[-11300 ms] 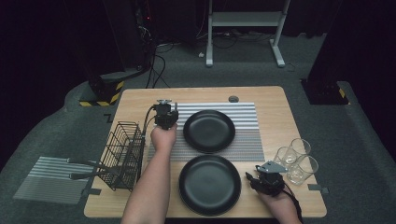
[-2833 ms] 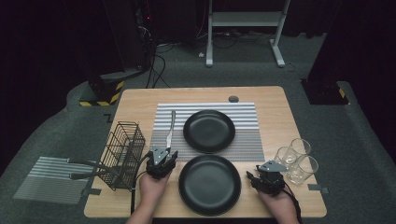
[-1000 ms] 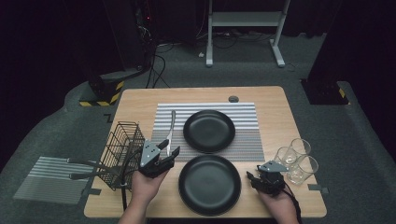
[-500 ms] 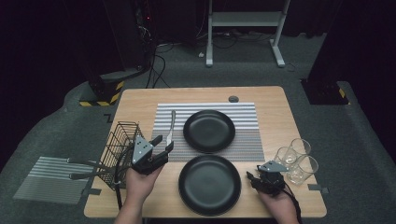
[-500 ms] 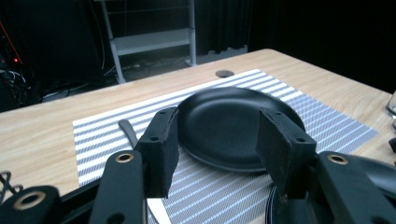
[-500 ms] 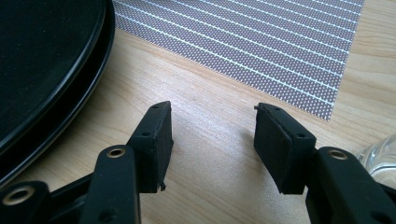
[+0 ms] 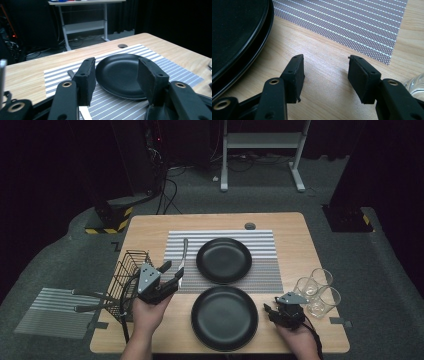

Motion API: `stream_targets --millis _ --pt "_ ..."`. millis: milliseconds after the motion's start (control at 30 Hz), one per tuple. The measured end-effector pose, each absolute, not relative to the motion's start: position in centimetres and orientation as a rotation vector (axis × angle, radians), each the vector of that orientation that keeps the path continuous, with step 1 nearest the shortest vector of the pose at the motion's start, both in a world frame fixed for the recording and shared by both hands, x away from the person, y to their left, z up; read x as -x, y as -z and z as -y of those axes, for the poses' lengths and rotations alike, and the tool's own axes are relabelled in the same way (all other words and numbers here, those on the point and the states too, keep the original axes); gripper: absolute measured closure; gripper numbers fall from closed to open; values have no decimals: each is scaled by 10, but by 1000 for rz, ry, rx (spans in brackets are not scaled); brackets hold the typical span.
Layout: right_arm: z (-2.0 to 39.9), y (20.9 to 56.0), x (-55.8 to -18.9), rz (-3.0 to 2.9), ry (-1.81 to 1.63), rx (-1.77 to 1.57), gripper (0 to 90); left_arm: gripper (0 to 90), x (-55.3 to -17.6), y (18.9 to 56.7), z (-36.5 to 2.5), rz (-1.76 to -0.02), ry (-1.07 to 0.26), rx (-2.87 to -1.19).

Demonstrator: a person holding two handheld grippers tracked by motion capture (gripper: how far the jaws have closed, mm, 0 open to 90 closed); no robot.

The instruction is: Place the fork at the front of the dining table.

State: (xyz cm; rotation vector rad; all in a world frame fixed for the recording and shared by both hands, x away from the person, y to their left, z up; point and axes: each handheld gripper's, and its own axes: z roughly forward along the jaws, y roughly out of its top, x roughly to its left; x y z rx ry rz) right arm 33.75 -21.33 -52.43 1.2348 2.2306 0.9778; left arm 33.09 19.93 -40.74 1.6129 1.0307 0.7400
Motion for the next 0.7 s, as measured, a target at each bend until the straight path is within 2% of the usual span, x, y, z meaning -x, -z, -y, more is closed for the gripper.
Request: stream_targets --millis 700 --pt "212 524 -338 -2238 -984 -1238 460 484 -328 395 -209 -1106 -836 -1632"
